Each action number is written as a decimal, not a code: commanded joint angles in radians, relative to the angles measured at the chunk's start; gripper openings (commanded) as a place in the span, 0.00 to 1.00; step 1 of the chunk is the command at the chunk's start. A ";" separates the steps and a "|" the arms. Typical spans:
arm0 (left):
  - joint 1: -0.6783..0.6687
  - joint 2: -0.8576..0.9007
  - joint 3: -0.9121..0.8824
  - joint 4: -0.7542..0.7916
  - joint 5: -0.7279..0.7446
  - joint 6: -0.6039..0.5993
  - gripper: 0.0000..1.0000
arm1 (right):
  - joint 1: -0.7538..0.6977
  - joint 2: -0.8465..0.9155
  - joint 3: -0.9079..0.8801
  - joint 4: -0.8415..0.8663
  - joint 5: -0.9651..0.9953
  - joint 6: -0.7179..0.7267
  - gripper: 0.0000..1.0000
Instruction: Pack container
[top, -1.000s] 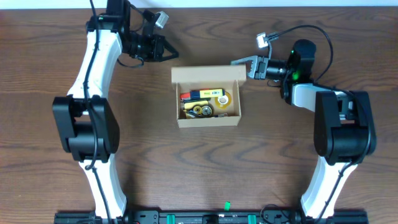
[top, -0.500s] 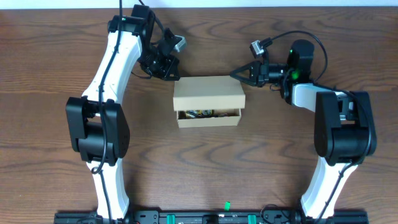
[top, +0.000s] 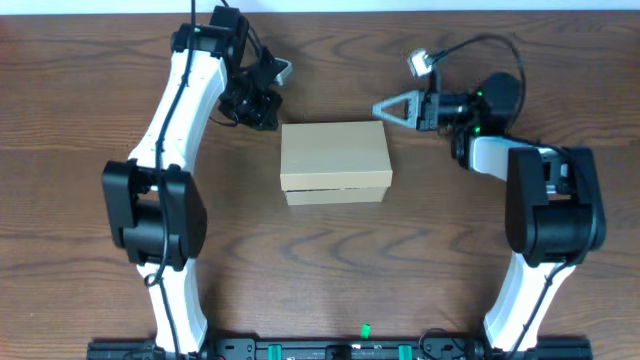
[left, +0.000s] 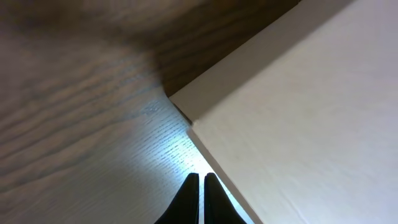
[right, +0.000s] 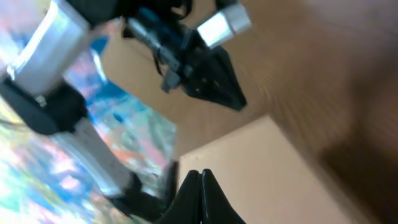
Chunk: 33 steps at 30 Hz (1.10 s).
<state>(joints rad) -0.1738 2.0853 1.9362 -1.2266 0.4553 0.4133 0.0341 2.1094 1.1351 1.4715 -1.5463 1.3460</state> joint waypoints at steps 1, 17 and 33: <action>0.003 -0.150 0.039 -0.003 -0.006 -0.018 0.06 | 0.001 -0.024 0.108 0.100 -0.012 0.335 0.02; 0.003 -0.478 0.039 -0.033 0.118 0.021 0.06 | 0.051 -0.039 0.237 0.040 0.037 -0.060 0.20; 0.003 -0.372 0.023 0.011 0.230 0.109 0.06 | 0.066 -0.142 0.532 -1.337 0.618 -1.105 0.01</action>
<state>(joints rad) -0.1734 1.6650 1.9686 -1.2228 0.5938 0.4595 0.0902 2.0514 1.6302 0.2047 -0.8795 0.4274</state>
